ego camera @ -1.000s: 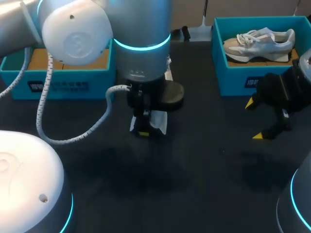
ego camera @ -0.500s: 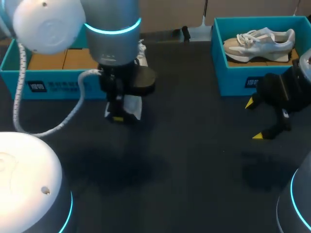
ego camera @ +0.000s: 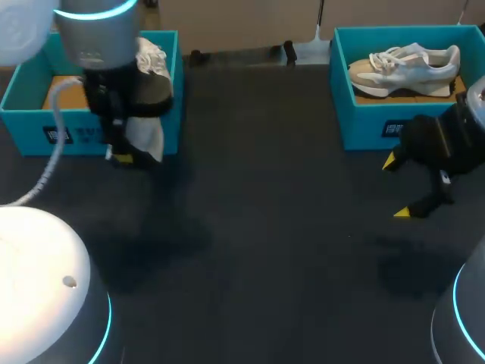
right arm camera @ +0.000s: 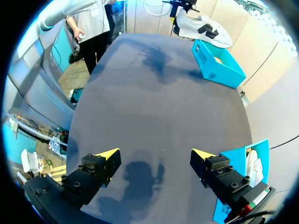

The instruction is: Take the shoe out of the shoebox, open the shoe tongue, remove and reinsert the insole, then place the shoe into the shoebox

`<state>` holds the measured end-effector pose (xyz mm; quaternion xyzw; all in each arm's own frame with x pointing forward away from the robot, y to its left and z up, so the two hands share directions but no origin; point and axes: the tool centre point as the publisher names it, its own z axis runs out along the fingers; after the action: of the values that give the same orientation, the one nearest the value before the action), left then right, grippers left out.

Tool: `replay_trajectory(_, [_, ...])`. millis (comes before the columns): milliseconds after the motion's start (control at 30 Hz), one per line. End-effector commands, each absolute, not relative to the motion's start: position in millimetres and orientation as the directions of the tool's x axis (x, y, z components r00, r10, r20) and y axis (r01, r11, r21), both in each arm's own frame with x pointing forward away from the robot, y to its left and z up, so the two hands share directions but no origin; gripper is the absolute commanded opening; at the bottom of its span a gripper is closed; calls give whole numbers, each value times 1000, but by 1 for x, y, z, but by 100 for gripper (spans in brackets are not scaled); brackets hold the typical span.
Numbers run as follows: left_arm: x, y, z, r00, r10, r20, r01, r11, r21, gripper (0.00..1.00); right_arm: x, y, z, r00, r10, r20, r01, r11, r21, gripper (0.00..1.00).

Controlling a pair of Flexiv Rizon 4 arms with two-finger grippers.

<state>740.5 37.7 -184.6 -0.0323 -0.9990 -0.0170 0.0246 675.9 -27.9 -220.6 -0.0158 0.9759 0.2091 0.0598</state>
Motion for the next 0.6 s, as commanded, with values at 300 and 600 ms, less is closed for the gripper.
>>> replay_trajectory(300, [781, 146, -173, -997, 63, 46, 58, 995, -86, 0, 676, -27, -222, -992, -5, -125, -55, 913, 404, 100])
replay_trajectory(600, [809, 196, -180, -987, 145, 65, 143, 989, -44, 0, 676, -27, -222, -992, -5, -125, -55, 913, 404, 100])
